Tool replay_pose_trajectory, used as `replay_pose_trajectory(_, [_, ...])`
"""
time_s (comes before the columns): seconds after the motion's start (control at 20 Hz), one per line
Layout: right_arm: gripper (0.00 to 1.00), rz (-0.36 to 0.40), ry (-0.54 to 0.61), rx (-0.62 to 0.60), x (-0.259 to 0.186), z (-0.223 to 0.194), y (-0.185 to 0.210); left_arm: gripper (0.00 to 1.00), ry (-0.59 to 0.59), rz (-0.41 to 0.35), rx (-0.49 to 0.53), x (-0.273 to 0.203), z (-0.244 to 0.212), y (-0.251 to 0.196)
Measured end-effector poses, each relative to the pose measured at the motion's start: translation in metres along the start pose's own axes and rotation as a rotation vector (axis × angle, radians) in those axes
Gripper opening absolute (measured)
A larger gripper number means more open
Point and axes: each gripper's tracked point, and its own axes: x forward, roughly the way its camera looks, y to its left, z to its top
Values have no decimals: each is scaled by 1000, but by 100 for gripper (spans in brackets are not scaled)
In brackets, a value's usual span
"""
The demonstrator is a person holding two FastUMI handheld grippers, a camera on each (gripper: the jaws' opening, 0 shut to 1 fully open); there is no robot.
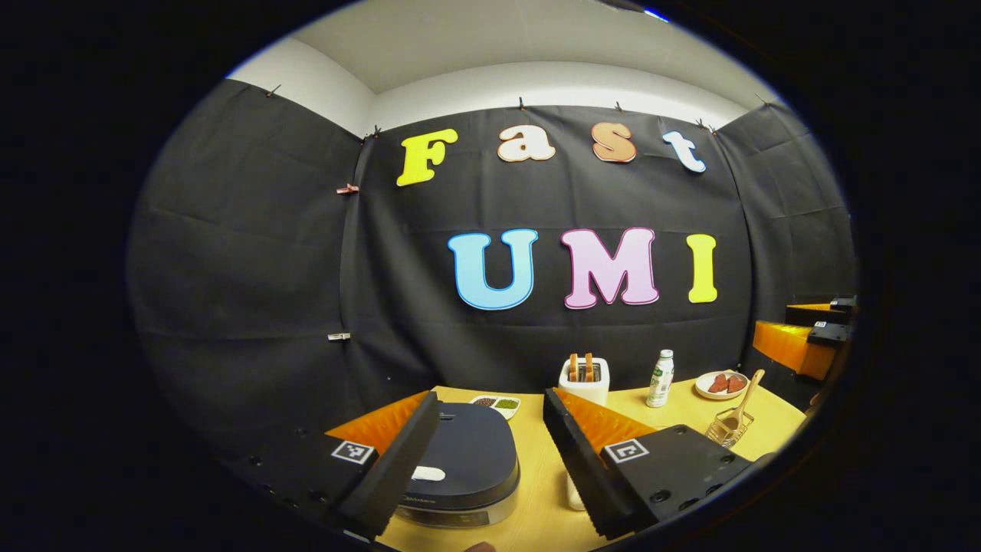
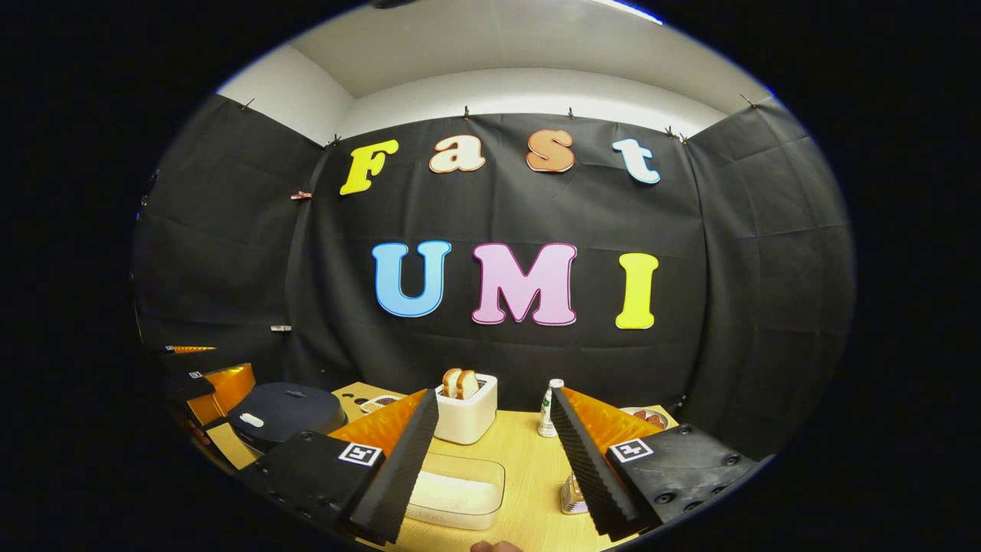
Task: Close the left gripper, press the button to open the rice cooker; take a wooden spoon from the chopstick holder with the right hand, scoop a spoonful of rice and pour it into the rice cooker, then put the wooden spoon back into the chopstick holder.
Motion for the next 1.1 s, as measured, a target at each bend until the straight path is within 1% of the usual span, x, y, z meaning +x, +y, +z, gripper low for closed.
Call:
replay_pose_trajectory(0.2, [93,-13,-1,-7,3,0,-2,92,9,17,-9,6,-7,14])
replay_pose_trajectory(0.45, [93,-34,4,-13,7,-3,-2,86,48,25,-13,20,-23,30])
replay_pose_trajectory(0.55, [93,-39,13,-7,9,-5,1,77,72,26,-21,28,-31,38])
replay_pose_trajectory(0.6, [93,-43,15,-8,9,-5,2,71,88,28,-23,31,-36,41])
replay_pose_trajectory(0.65, [93,-44,18,-12,10,-6,3,69,106,32,-23,33,-44,47])
replay_pose_trajectory(0.7, [93,-45,22,-15,11,-7,4,58,126,31,-26,37,-51,51])
replay_pose_trajectory(0.75, [93,-45,27,-15,12,-9,6,53,154,22,-34,39,-61,52])
replay_pose_trajectory(0.8, [93,-41,31,-10,13,-11,8,43,178,27,-39,42,-68,55])
replay_pose_trajectory(0.85, [93,-40,34,-5,13,-11,10,37,195,45,-37,44,-76,64])
replay_pose_trajectory(0.9, [93,-42,36,-7,13,-12,10,26,207,63,-35,47,-81,72])
replay_pose_trajectory(0.95, [93,-41,37,-10,14,-12,11,23,221,69,-36,48,-87,76])
replay_pose_trajectory(1.0, [93,-41,39,-12,14,-14,12,17,237,66,-41,50,-93,78])
replay_pose_trajectory(1.1, [93,-39,46,-13,15,-16,14,12,272,39,-44,53,-104,75])
